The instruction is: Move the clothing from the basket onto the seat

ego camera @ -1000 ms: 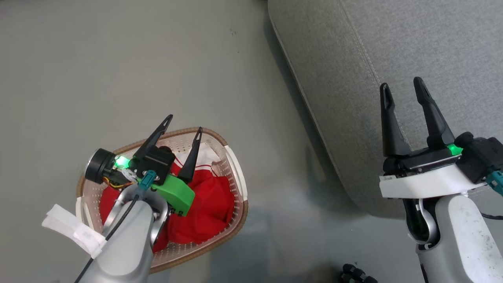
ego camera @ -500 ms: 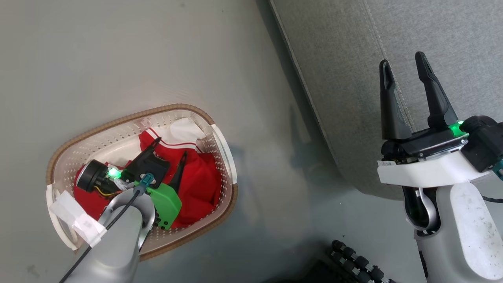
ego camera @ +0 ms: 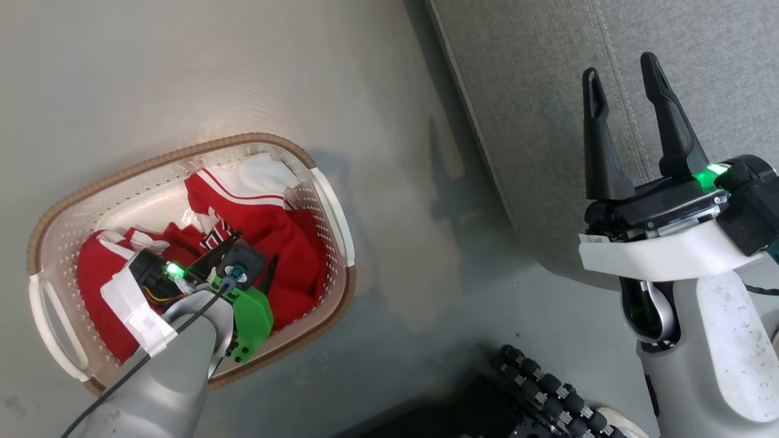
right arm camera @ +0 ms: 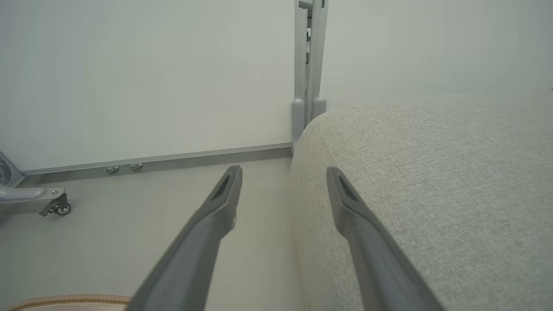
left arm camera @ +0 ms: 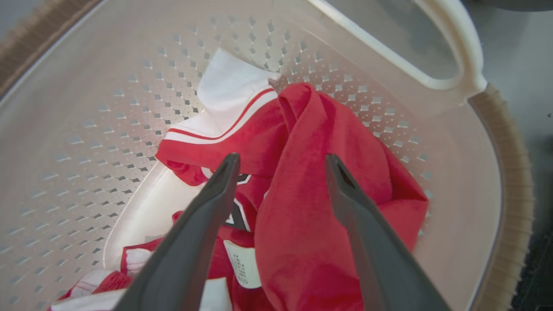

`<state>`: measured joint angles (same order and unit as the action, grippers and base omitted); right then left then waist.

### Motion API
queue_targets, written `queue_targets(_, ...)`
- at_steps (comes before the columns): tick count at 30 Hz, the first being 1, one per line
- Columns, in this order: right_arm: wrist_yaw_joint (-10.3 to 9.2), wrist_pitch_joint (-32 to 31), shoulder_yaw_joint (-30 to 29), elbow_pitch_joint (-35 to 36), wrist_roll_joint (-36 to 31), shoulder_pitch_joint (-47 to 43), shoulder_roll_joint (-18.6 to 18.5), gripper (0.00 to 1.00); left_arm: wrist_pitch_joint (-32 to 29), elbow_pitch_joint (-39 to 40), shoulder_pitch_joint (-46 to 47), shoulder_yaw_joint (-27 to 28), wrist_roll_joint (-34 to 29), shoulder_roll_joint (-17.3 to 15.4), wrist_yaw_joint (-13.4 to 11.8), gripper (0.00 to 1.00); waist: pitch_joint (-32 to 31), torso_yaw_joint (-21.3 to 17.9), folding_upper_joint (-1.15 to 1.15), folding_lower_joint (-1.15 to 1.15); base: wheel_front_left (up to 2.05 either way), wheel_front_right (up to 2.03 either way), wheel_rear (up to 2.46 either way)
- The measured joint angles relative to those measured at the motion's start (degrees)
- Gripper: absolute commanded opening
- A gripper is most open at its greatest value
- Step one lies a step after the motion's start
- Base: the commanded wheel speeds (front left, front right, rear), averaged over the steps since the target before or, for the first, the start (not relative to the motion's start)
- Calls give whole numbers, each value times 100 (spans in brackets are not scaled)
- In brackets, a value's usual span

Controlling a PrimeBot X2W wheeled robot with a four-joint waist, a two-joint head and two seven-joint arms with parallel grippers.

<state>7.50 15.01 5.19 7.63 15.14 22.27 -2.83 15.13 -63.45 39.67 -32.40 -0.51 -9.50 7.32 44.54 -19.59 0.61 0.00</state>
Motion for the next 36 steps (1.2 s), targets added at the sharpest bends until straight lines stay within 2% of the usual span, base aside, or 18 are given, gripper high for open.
queue_targets(8,0,0,11,98,56,66,1,100,-5,-668,463,-403,129,30,1,100,350,-95,0,0,0,0,0)
queue_targets(20,0,0,51,170,88,105,1,100,-710,-978,734,-1073,541,43,1,100,671,-140,0,0,0,0,0)
queue_targets(21,0,0,53,174,87,108,1,100,-776,-981,751,-1138,573,52,1,68,683,-136,0,0,0,0,0)
queue_targets(22,0,0,56,175,86,115,1,100,-821,-991,778,-1213,616,62,1,9,694,-127,0,0,0,0,0)
queue_targets(23,0,0,62,175,78,121,1,100,-844,-996,809,-1272,660,73,1,0,698,-118,0,0,0,0,0)
queue_targets(29,0,0,100,159,41,139,1,100,-1000,-1012,872,-1622,846,141,1,0,616,-86,0,0,0,0,0)
queue_targets(36,0,0,82,96,-52,138,1,100,-593,-983,888,-1972,1103,281,4,0,337,16,0,0,0,0,0)
